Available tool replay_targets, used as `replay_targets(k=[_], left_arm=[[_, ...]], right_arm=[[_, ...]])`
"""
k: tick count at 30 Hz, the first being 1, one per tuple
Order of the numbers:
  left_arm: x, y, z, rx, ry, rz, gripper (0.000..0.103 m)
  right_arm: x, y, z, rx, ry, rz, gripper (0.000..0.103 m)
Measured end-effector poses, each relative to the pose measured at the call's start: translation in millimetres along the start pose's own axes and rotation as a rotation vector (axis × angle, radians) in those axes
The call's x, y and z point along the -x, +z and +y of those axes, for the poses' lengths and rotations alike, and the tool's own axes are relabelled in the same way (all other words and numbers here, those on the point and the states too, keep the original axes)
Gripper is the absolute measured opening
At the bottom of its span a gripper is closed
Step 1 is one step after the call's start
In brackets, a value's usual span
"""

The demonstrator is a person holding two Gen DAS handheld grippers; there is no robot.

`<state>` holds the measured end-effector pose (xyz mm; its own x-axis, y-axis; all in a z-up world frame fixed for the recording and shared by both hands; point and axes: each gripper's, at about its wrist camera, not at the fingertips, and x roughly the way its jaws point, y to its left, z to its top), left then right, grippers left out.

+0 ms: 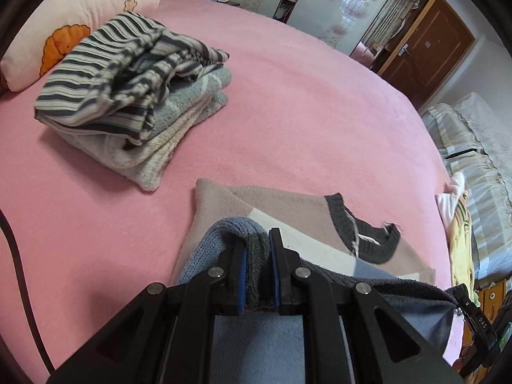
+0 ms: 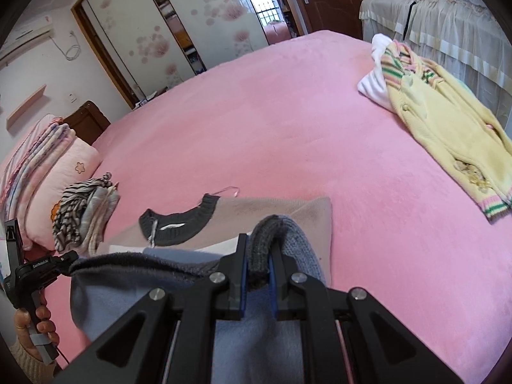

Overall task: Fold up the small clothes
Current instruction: 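Lift the hem with both grippers and fold it toward the collar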

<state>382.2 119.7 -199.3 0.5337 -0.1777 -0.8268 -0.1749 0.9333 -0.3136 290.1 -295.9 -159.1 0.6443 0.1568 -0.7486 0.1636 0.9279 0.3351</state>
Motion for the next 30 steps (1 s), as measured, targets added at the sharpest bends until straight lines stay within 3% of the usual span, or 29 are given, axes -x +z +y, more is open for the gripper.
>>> replay_targets(k=[15,30], left_arm=[[-44,29,-5,0.006,0.033,0.033,0.01],[-83,25,-16,-0.041,0.106,0.065,0.013]], right_arm=[[-48,33,0,-0.022,-0.007,0.019,0.01],[-89,34,-4,-0.019,-0.069,0.059,0.01]])
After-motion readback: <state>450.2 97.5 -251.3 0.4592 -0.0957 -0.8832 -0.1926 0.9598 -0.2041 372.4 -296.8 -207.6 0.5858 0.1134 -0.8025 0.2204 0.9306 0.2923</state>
